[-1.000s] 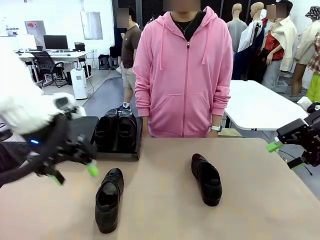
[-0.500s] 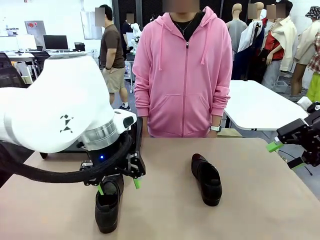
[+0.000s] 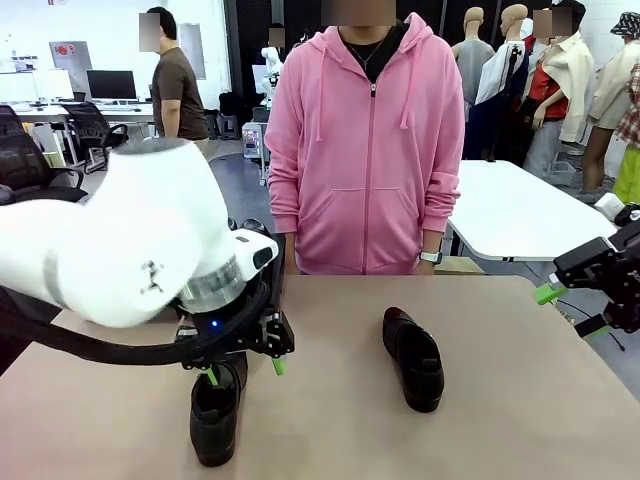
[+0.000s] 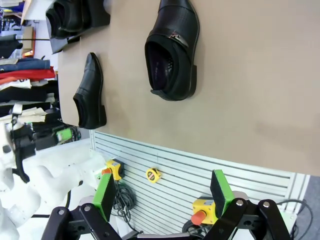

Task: Organize the shoes by placing them on the stand.
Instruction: Place the Shoe from the middle of the table onto the Shoes Stand.

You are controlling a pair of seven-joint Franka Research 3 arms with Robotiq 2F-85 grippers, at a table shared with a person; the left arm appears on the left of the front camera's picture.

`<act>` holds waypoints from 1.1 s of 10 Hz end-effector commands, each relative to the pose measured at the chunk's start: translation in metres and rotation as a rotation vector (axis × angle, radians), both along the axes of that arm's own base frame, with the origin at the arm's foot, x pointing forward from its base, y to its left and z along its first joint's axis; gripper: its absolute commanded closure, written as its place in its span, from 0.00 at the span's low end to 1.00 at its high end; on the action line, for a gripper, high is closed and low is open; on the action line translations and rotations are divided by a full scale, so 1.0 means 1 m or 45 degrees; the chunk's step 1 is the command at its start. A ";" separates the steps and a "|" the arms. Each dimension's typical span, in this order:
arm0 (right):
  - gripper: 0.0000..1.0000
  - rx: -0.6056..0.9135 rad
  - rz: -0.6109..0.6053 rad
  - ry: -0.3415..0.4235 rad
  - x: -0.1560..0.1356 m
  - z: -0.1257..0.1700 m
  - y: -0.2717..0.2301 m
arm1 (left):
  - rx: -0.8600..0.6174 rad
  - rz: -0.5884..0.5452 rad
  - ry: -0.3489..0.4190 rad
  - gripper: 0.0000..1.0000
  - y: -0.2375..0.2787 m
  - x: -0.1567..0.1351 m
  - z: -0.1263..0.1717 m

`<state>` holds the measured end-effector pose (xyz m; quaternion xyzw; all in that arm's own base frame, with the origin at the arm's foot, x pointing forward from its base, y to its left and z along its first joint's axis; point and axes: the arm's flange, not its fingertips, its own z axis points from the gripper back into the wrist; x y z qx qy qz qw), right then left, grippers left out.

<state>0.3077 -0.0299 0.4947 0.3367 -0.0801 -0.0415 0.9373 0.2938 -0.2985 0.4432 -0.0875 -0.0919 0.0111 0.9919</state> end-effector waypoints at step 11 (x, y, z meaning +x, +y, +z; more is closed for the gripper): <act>0.00 0.029 0.027 -0.021 0.001 0.001 -0.002 | 0.120 0.147 0.040 1.00 -0.001 0.052 -0.102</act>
